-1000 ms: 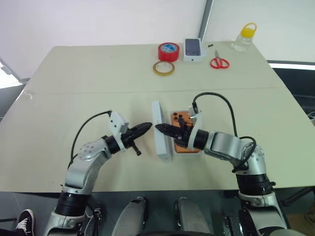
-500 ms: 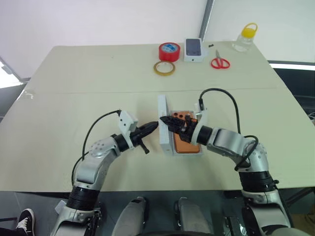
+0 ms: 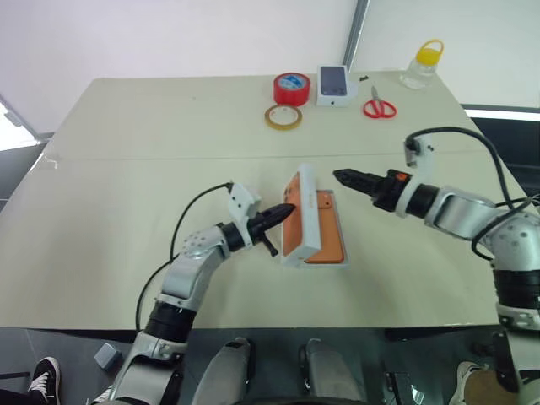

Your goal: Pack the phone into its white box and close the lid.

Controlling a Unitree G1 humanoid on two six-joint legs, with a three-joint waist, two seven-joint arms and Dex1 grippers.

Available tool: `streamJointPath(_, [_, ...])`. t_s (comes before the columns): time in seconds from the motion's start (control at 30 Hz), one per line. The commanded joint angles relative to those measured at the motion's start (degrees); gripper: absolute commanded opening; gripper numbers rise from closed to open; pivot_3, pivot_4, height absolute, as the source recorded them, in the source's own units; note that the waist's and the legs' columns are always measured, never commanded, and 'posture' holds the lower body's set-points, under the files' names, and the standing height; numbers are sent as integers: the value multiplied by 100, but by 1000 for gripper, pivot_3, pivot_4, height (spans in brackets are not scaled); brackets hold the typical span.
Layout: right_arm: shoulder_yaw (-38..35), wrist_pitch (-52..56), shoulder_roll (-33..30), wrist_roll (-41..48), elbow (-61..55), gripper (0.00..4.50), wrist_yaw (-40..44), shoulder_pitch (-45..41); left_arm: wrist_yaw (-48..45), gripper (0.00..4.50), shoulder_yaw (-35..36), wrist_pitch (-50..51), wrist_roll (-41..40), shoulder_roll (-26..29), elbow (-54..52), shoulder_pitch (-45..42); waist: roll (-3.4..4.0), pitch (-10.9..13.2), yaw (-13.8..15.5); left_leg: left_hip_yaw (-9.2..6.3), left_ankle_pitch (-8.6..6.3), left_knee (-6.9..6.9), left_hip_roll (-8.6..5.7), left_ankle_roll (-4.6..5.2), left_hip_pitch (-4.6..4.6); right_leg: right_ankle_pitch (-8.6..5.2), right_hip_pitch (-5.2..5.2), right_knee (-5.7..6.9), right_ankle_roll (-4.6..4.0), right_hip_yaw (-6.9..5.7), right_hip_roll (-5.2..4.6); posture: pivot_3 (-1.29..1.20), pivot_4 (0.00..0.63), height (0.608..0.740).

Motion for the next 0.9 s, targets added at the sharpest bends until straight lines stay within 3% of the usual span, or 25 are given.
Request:
streamJointPath(0.03, [150,-388,15,-1064,-54,4468,407,-16,-61,0,-143,-172,77,-225,161,-239,-1,1,3,0,0,1,-1,0,0,0,0,1,0,0,-1,0,150,740])
streamJointPath(0.07, [231,-434,32,-1323,-124,4468,484,31,-53,0,-134,-181,83,-262,203,-279,-1,1,2,0,0,1,-1,0,0,0,-1,1,0,1,-1,0,150,740])
streamJointPath(0.13, [369,-599,50,-1807,-317,3636,662,161,-52,0,-86,-186,100,-257,222,-315,-2,1,4,-1,0,0,-1,0,0,0,-2,0,0,0,-1,0,150,740])
streamJointPath(0.37, [922,-1457,130,-3613,-819,42,994,574,-79,0,330,-93,-16,299,0,-184,-1,1,-4,-2,1,0,0,-3,0,0,-6,5,0,3,0,0,150,740])
streamJointPath(0.57, [1104,-1875,263,-4530,-773,42,1332,562,344,0,682,67,139,479,345,-438,-6,5,40,-5,1,1,-6,-4,-1,0,-3,1,1,1,-4,0,150,740])
streamJointPath(0.9, [1171,-1973,551,-5326,-766,42,1658,520,294,0,332,754,397,483,940,-810,-7,5,4,-7,2,1,-5,-7,0,0,-6,5,1,1,-2,0,150,740])
